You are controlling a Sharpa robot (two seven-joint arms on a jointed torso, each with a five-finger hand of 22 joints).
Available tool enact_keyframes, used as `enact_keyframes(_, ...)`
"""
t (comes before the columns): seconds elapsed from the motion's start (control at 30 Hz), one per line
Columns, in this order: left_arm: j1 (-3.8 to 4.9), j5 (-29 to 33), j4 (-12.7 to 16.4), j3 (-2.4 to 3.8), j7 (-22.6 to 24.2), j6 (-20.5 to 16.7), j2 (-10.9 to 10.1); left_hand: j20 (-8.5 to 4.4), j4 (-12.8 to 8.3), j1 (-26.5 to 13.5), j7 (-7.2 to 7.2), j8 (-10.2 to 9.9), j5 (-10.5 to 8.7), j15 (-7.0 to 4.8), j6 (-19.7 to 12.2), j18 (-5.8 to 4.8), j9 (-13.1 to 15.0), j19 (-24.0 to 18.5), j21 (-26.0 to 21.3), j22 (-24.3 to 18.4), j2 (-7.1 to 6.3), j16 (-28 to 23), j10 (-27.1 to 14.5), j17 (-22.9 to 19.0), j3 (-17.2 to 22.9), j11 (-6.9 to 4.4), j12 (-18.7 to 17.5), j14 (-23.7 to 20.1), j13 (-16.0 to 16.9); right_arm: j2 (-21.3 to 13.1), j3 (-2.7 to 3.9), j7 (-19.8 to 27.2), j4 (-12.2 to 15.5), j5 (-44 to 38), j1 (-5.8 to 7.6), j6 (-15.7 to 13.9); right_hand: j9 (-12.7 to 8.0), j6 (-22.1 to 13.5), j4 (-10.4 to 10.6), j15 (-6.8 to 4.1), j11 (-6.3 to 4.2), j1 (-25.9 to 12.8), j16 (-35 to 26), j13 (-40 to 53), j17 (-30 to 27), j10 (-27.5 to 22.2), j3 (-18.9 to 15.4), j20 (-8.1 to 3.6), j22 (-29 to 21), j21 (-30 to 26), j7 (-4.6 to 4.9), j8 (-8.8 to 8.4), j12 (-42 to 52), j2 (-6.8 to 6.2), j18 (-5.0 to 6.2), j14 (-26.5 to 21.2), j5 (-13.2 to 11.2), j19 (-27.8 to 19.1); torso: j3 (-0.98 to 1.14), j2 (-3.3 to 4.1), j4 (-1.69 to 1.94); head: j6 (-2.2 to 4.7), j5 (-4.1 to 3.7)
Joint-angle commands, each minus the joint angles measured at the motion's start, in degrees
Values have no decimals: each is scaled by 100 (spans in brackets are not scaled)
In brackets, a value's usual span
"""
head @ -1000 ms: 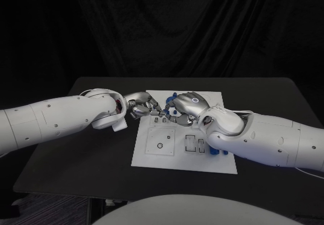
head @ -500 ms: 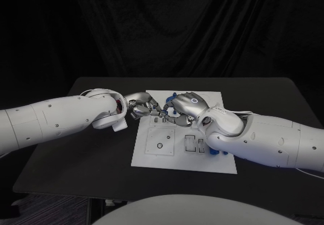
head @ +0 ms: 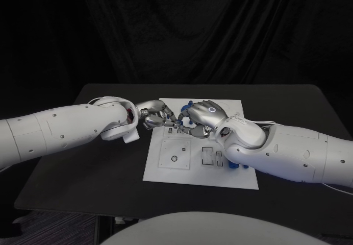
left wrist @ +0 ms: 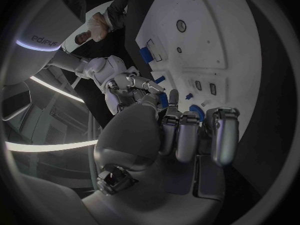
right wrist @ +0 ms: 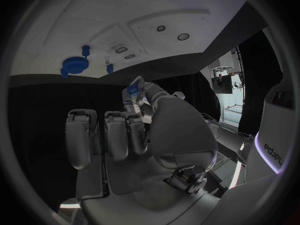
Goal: Assemble the parts on the task board
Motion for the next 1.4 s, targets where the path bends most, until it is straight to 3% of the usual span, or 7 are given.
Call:
enact_keyframes(0.03, -12, 35, 1, 4, 244, 100, 14, -43, -7, 157, -23, 159, 47, -78, 8, 67, 97, 109, -30, 1034, 28, 15, 608, 1509, 114, -70, -19, 604, 1489, 3, 4, -4, 14, -42, 7, -67, 5, 101, -7, -14, -6, -21, 16, 1506, 1133, 597, 16, -29, 1435, 37, -57, 27, 15, 46, 11, 511, 12, 498, 1, 1, 1, 1, -3)
enact_keyframes(0.2, -12, 35, -18, 4, 296, 130, 13, -87, -87, 424, -66, 466, 145, -120, -58, 66, 297, 109, -40, 1045, -58, 15, 608, 1509, 537, -115, -19, 604, 1489, 2, 4, 14, 17, -42, 7, -61, 7, 102, -15, -13, -4, -14, 13, 1506, 1127, 597, 23, -27, 1433, 31, -56, 27, 15, 49, 13, 510, 17, 495, 3, 0, 0, 1, 11)
enact_keyframes(0.63, -13, 40, -74, 4, 344, 169, 31, -74, 50, 367, -25, 607, 113, -97, -226, 80, 372, 66, -99, 1021, -139, 15, 608, 1509, 978, -84, -19, 604, 1489, -15, 2, 160, 48, -42, 7, -4, 8, 100, -23, -11, -2, -8, 12, 1506, 1125, 597, 29, -26, 1433, 30, -54, 25, 15, 48, 13, 509, 20, 494, 3, 1, -3, 1, 6)
enact_keyframes(0.8, -14, 409, -94, 4, 284, 266, 42, -11, 81, -195, 54, 446, -533, -27, -320, 87, 187, 43, -137, 1018, -351, 15, 600, 1509, 840, -6, -28, 604, 1482, -9, 2, 206, 48, -42, 7, -6, 8, 100, -26, -11, -3, -6, 12, 1506, 1124, 597, 31, -25, 1433, 31, -54, 24, 15, 48, 13, 509, 21, 495, 5, 0, 2, 1, 6)
enact_keyframes(1.0, -15, 628, -113, 4, 175, 458, 34, 45, 81, -646, 115, 207, -683, 28, -336, 103, -58, -4, -200, 998, -399, 15, 466, 1509, 551, 53, -168, 604, 1384, -9, 1, 227, 47, -42, 7, -16, 9, 99, -33, -10, -3, -1, 14, 1506, 1128, 597, 34, -24, 1433, 30, -53, 23, 15, 46, 13, 510, 21, 494, 2, -2, -2, 1, 6)
enact_keyframes(1.27, -16, 682, -123, 4, 140, 563, 32, 58, 83, -730, 125, 151, -696, 40, -323, 108, -118, -19, -219, 992, -371, 15, 452, 1509, 486, 65, -182, 604, 1374, -12, 1, 232, 47, -42, 7, -19, 11, 100, -38, -9, -2, 3, 15, 1506, 1130, 597, 38, -24, 1434, 35, -53, 23, 15, 46, 12, 510, 19, 497, 1, 0, 0, 1, 9)
enact_keyframes(1.4, -16, 688, -126, 4, 133, 592, 32, 60, 55, -638, 99, 129, -394, 32, -238, 109, -173, -21, -225, 1000, -324, 15, 451, 1509, 509, 48, -182, 604, 1374, -12, 1, 232, 44, -42, 7, -25, 11, 100, -38, -9, -2, 3, 15, 1506, 1130, 597, 38, -24, 1434, 35, -53, 23, 15, 46, 12, 510, 19, 497, -1, -1, 1, 1, 6)
